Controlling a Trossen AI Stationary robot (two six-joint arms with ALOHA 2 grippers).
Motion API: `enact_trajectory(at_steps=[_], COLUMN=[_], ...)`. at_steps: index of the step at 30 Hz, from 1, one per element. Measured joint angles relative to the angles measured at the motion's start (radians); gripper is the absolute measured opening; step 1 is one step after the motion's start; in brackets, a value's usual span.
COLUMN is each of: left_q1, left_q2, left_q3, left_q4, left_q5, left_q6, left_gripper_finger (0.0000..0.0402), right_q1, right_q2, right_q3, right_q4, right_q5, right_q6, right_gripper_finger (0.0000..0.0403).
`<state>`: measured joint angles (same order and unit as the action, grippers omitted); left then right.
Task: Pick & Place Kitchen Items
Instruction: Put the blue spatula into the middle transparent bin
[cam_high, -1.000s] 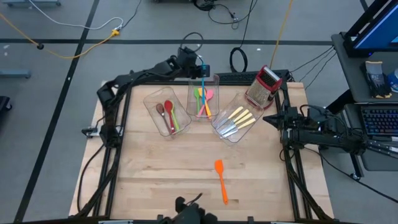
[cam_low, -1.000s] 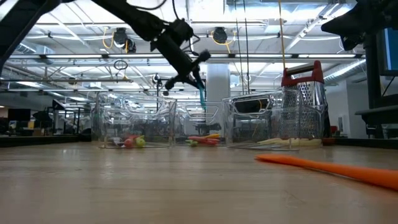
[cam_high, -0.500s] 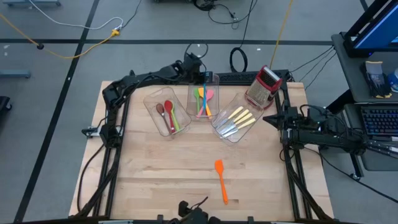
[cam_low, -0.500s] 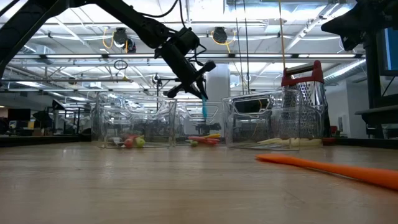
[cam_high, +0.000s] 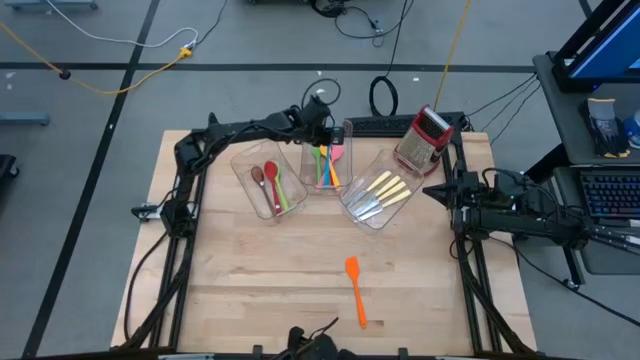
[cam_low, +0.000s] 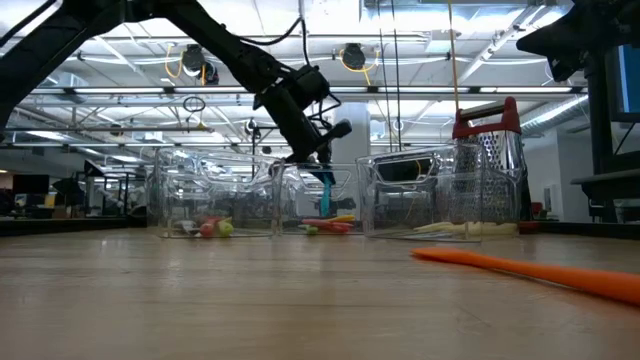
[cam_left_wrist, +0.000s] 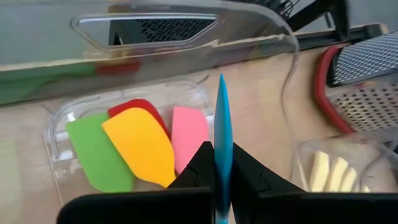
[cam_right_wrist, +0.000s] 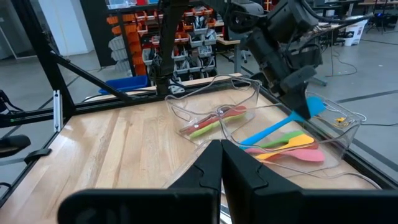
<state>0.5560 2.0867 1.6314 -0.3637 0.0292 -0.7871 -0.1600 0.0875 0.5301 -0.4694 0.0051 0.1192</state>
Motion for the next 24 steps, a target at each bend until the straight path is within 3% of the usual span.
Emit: enact_trajectory(at_steps=[11, 24], left_q1=[-0.005, -0.003], left_q2=[0.02, 0.024], left_q3=[0.0, 0.0], left_q4=[0.005, -0.006], left_q5=[0.023, 0.034], left_q6=[0.006, 0.02], left_gripper_finger=[0.0008, 0.0044], right_q1=[0.0, 0.0], right_q2=[0.0, 0.0], right_q3=[0.0, 0.0], right_q4=[0.0, 0.0], right_q5=[-0.001, -0.001], right_q6=[0.0, 0.0], right_gripper_finger=[0.0, 0.0])
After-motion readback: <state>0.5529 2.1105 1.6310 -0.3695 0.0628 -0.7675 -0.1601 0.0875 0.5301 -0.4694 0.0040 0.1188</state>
